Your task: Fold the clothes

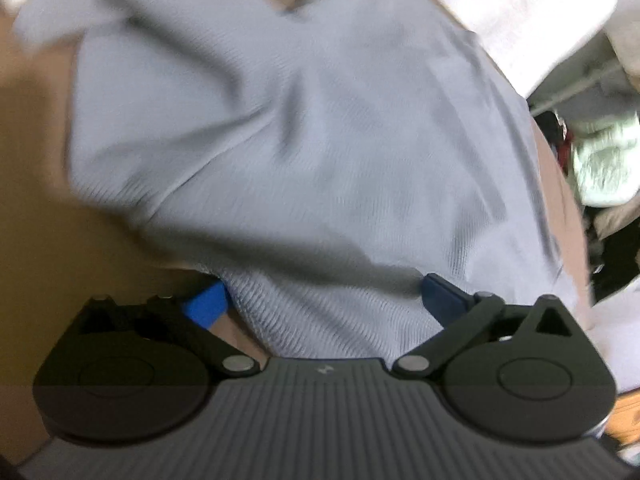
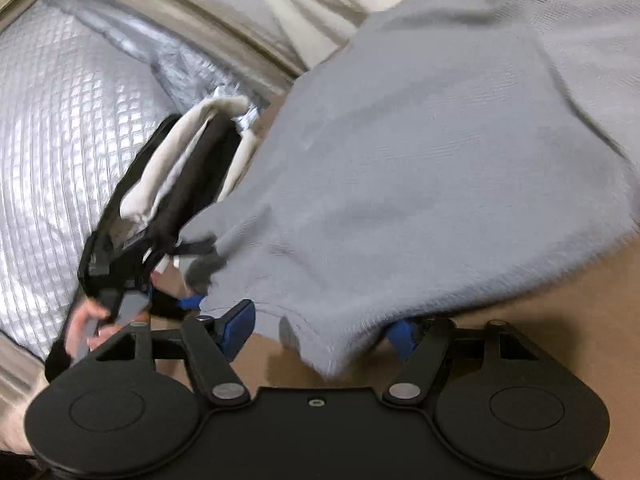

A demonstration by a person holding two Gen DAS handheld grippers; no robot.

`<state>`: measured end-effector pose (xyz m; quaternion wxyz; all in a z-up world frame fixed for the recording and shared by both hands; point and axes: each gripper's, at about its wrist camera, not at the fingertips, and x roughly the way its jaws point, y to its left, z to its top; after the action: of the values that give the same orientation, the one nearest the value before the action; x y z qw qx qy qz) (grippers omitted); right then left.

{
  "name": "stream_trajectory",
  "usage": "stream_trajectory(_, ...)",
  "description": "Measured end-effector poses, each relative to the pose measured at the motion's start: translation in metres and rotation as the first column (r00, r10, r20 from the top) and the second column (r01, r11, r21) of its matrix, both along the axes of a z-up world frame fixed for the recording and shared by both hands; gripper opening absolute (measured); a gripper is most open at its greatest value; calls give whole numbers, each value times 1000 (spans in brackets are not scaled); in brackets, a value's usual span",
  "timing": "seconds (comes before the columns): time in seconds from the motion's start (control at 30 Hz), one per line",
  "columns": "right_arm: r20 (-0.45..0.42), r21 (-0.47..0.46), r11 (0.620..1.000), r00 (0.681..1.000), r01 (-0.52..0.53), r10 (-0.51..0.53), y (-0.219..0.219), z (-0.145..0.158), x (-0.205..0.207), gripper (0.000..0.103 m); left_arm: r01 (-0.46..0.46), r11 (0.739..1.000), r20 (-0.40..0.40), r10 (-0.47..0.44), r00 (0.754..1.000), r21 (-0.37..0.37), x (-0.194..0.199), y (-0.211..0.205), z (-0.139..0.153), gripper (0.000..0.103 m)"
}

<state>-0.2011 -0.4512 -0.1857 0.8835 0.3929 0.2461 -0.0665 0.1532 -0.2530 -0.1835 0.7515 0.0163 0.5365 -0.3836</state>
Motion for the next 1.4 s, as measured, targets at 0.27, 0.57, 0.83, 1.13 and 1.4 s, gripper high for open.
stream_trajectory(0.27,140,-12,995,985,-103,103,6,53,-33,15,-137,971,39,147,988,-196,-46,79,70,12)
stream_trajectory(0.57,-152,-109,988,984,-112,94,19,17,-29,26,-190,961,52,183,982,202,-65,80,25,56)
stream_trajectory(0.83,-106,-142,978,980,153,-169,-50,48,-95,63,-286,930,234,233,944,230,-27,58,69,63)
stream_trajectory(1.13,-118,-50,873,865,485,-487,-149,32,-124,78,-290,947,367,223,903,136,-3,-2,61,74)
stream_trajectory(1.4,-68,-67,796,793,602,-605,-208,21,-102,84,-444,861,313,362,878,248,39,34,19,74)
